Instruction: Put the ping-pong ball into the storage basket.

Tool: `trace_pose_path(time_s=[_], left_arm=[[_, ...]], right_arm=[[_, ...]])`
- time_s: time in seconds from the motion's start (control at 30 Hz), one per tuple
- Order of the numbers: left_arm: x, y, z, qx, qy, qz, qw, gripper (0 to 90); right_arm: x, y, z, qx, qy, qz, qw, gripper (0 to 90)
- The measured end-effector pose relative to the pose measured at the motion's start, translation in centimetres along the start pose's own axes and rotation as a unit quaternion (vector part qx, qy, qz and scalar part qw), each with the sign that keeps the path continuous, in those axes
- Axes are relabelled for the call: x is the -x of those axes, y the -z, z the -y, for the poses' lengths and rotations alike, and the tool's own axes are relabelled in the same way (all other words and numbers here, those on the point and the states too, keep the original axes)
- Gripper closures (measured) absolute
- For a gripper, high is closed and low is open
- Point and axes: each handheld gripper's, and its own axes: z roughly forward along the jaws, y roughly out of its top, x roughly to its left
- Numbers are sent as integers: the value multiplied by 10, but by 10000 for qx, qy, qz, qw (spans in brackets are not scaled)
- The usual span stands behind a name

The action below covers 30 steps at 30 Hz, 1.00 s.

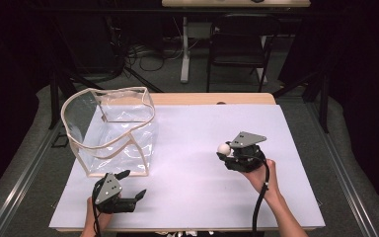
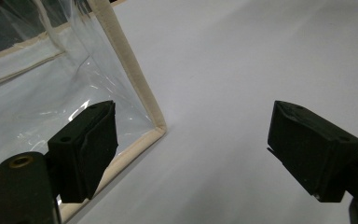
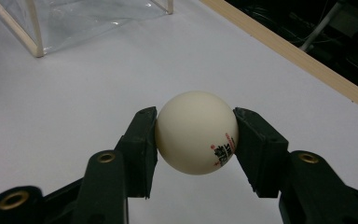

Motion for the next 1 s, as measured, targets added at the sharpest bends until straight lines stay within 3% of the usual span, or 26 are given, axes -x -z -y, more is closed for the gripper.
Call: trace_pose_path(time_s=[1.0], left_arm=[[0,0,0,32,-32,1,10000,163]], right_arm=[[4,-15,-33,20,214,-132,9997,512]])
